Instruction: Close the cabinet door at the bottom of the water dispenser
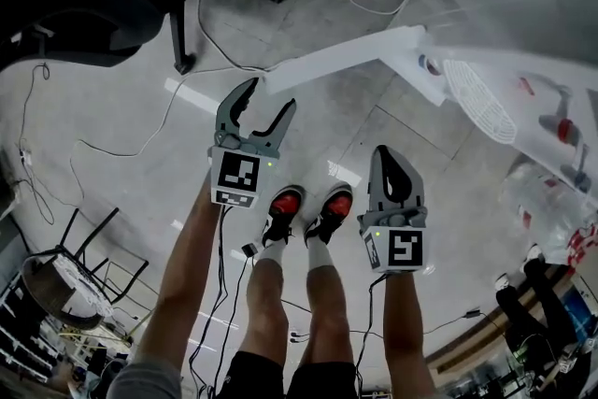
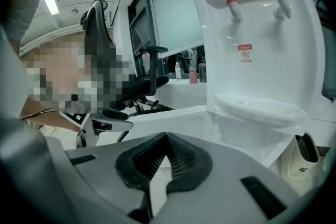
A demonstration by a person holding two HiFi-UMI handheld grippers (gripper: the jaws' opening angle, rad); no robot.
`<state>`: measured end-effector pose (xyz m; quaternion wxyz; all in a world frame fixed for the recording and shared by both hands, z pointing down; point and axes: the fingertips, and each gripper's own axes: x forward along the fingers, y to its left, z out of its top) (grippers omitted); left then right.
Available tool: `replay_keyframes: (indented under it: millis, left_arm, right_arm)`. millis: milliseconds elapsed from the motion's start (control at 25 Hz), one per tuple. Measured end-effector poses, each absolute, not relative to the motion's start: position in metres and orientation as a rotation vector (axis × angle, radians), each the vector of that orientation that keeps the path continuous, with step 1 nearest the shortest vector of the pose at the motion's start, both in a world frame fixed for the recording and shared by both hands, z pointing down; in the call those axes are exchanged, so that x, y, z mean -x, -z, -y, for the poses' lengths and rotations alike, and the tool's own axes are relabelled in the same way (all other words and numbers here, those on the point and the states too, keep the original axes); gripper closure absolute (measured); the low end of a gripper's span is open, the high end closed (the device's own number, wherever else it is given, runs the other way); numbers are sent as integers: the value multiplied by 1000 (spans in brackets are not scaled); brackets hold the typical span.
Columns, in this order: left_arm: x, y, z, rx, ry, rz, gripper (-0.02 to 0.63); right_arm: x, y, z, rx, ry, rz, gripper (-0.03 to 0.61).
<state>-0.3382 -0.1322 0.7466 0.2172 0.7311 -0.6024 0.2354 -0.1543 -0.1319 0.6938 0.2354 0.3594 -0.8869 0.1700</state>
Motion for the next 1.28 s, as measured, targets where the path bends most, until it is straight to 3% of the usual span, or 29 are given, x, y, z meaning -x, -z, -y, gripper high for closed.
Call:
replay_keyframes:
  millis: [680,1280]
  left_arm:
    - [340,-758,147,-2045,-738,1700,367]
    - [297,-754,105,-2069,-699,1640,407]
  right_arm:
    - [133,-684,135,-1062,-441,2395,561]
    - [101,-685,97,-1154,-480,2355,561]
